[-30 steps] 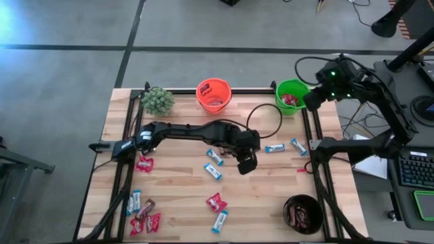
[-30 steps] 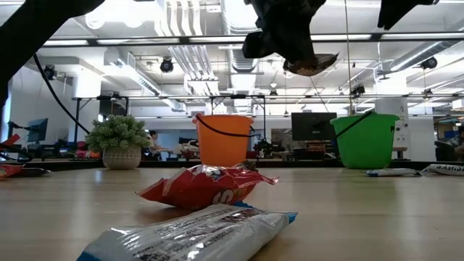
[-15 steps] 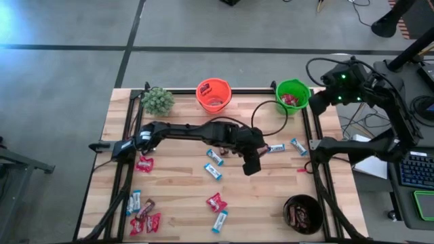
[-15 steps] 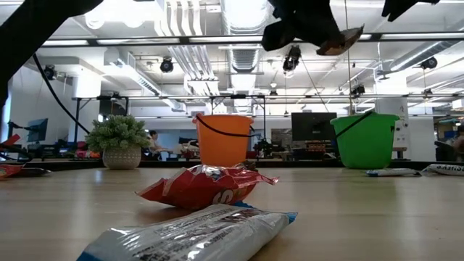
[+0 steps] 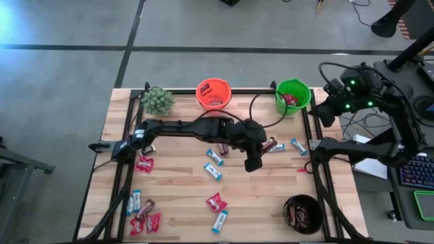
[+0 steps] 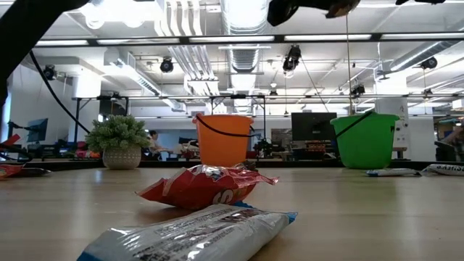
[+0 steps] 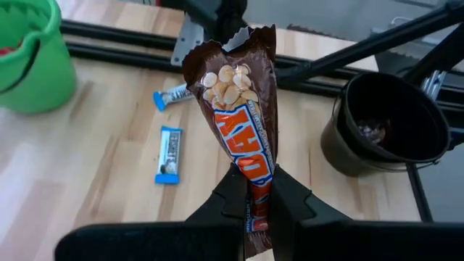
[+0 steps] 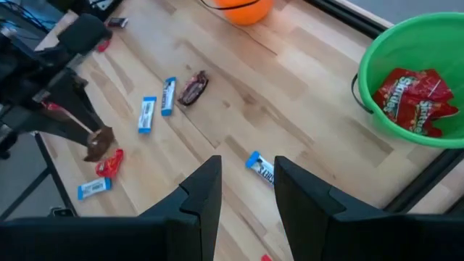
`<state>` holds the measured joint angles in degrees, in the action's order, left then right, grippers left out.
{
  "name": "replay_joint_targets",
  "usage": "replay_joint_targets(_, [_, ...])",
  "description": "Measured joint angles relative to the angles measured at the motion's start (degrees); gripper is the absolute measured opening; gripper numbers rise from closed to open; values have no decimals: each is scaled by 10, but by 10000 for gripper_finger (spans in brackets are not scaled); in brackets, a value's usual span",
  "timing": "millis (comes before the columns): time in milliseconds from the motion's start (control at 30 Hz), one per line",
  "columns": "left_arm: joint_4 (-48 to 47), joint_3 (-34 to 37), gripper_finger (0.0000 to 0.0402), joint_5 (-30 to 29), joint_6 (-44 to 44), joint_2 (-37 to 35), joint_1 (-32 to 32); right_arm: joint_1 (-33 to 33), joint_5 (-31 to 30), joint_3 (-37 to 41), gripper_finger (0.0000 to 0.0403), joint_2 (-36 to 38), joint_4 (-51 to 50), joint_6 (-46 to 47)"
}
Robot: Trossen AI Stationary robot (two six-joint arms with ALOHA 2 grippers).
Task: Organize candy in baskets
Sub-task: Put the brown chocolate bar into the black bucket
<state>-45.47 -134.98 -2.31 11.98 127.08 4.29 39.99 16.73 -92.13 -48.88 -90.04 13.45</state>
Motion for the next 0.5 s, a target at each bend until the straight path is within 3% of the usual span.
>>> replay_joint_targets(233, [45,0,1,3,-32,-8,-1,0,3,9,114,2,0,24])
replay_joint_targets(500, [86,0,1,64,-40,-4,0,0,-10,11,114,16,0,20])
